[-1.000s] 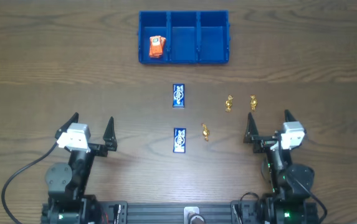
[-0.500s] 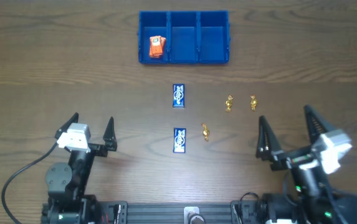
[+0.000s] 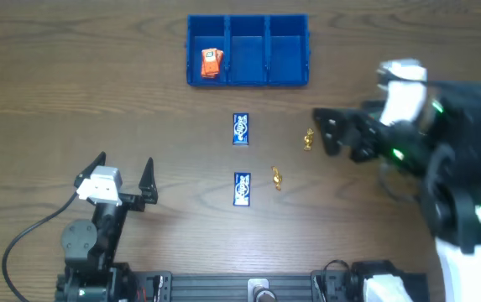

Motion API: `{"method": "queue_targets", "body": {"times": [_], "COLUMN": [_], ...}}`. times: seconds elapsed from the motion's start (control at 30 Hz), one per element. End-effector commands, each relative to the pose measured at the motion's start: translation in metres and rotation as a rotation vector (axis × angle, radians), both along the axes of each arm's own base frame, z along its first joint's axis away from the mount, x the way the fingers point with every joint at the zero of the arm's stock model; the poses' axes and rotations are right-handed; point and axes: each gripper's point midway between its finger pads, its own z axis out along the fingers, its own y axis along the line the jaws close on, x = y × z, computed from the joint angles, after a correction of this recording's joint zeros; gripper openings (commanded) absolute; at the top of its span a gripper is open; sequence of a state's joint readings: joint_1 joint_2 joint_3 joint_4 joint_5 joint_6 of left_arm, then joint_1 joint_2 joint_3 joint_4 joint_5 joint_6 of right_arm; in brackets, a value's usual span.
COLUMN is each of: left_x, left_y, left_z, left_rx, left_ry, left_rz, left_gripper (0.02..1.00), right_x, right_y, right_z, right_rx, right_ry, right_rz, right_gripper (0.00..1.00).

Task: Sort Candies Into Trays

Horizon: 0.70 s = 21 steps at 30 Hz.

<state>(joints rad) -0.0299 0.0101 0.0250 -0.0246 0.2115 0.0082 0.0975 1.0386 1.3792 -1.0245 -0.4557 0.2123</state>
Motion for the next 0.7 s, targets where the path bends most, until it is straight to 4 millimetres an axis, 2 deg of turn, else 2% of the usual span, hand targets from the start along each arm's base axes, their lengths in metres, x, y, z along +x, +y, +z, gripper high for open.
{"method": "queue_targets", "body": {"times": [0.03, 0.2, 0.3, 0.57, 0.7], "left_x": [-0.001, -0.001, -0.001, -0.001, -0.001], "left_y": [-0.004, -0.004, -0.004, -0.004, -0.004], "left_z": [-0.016, -0.016, -0.016, -0.016, -0.016], "left_rx": [0.014, 0.013, 0.013, 0.013, 0.014], "left_ry": [0.042, 0.042, 0.042, 0.042, 0.042], "left_rz": [-0.022, -0.022, -0.022, -0.022, -0.022], "left_gripper": [0.998, 0.998, 0.998, 0.998, 0.998], "right_x": [-0.001, -0.010, -0.025, -0.044, -0.051], "right_y": [0.044, 0.078, 0.104, 0.137, 0.139], "right_z": [-0.041, -0.094, -0.126, -0.213, -0.255], "right_rx": [-0.075, -0.192, -0.270, -0.437, -0.506], "right_ry": [0.160, 0.377, 0.485, 0.743, 0.826], "right_rz": [0.143, 0.106, 0.168, 0.124, 0.065], "right_gripper": [0.996, 0.996, 0.996, 0.996, 0.998]}}
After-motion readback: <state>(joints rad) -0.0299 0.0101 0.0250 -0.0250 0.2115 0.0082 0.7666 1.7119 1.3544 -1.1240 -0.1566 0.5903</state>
